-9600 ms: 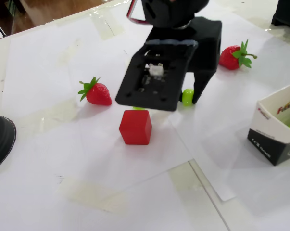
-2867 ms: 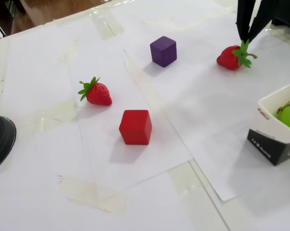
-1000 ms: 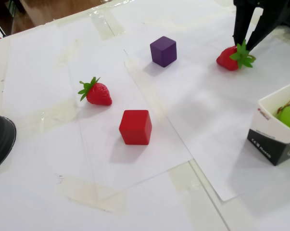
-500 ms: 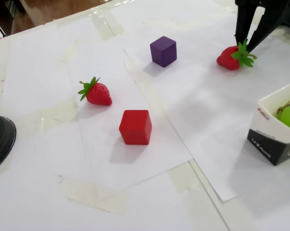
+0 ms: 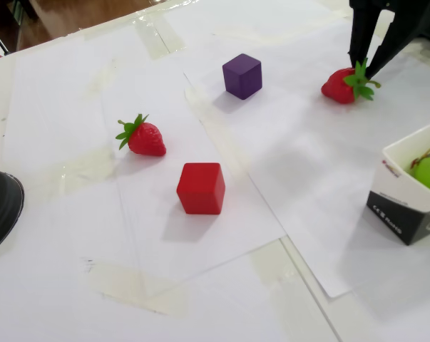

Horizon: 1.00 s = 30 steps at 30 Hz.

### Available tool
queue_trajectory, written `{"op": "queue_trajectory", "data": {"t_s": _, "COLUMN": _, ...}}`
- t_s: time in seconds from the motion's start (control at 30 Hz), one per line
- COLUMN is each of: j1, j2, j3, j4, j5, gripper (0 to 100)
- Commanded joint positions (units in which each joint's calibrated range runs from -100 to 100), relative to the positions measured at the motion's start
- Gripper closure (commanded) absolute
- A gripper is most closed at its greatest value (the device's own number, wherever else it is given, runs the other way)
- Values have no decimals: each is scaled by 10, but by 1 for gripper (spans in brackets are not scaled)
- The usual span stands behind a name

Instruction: Pick up the grapes and place them in the box.

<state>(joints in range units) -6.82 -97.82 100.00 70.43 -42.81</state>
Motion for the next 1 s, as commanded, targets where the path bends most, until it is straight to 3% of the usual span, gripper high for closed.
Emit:
{"op": "queue_trajectory", "data": {"t_s": 0.0, "j1": -4, "j2": 1, "j3": 0, "j4": 16, "j5": -16, "gripper": 100}}
{"op": "queue_trajectory", "data": {"t_s": 0.97, "j1": 5, "j2": 1, "j3": 0, "j4": 20, "j5": -14, "gripper": 100}}
